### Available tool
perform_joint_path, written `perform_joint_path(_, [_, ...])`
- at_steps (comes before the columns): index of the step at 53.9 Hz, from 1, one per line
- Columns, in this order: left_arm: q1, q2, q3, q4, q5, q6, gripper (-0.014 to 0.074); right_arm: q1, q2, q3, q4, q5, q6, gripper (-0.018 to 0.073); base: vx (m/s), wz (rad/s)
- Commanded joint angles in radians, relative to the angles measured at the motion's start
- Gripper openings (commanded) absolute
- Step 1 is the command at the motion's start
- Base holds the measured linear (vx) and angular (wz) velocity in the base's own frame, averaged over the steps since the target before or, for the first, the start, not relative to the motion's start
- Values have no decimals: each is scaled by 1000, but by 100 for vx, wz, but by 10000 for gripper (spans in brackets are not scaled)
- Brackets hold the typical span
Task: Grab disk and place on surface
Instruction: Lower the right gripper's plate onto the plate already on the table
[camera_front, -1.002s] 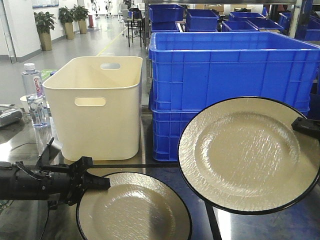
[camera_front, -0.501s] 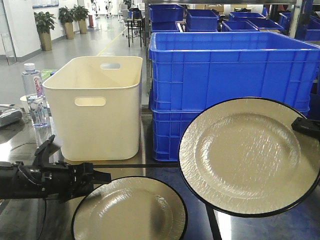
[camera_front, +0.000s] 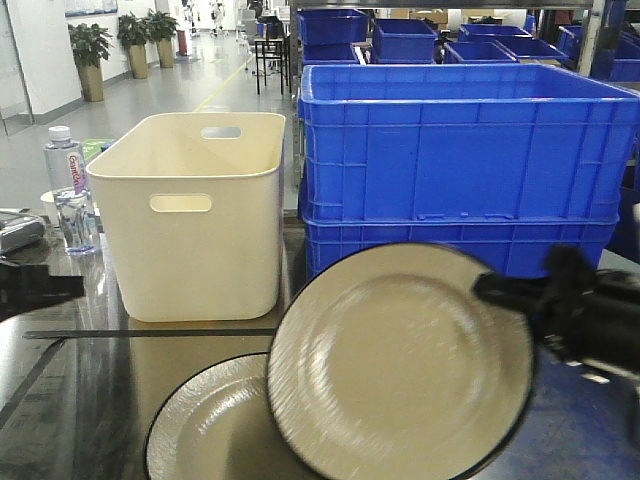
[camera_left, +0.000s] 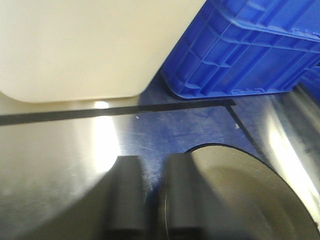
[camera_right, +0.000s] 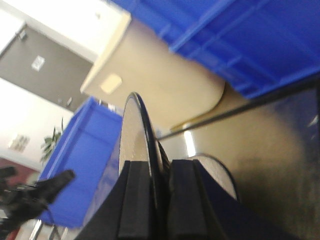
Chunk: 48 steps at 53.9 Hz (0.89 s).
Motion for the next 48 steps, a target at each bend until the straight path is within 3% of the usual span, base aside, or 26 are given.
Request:
perform_joint_path(1, [3,-97,-29,5,-13,-48,-10,86,24,-69,156,-10,-6,-9,0,0])
perform_joint_path(11, [3,-164,-29,13,-9,-49,-8,245,175,-185,156,-78,-18,-4,0,0])
perform_joint_path(21, [3,-170,-29,24,20,-64,-7,325,275,-265,156,-79,-54,69,0,0])
perform_joint_path(29, [3,-170,-29,34,30,-68,-7,333,286,-267,148,-98,-84,237,0,0])
perform_joint_path(36, [3,-170,-29,35,39,-70,-7,333,286,-267,154,-109,-141,443,0,0])
perform_joint_path(42, [3,-170,-29,35,40,-70,-7,330,286,-267,152,-139,-253,602,0,0])
perform_joint_path(48, [3,-170,-29,36,42,-70,-7,330,278,-267,145,-218,-432,678,0,0])
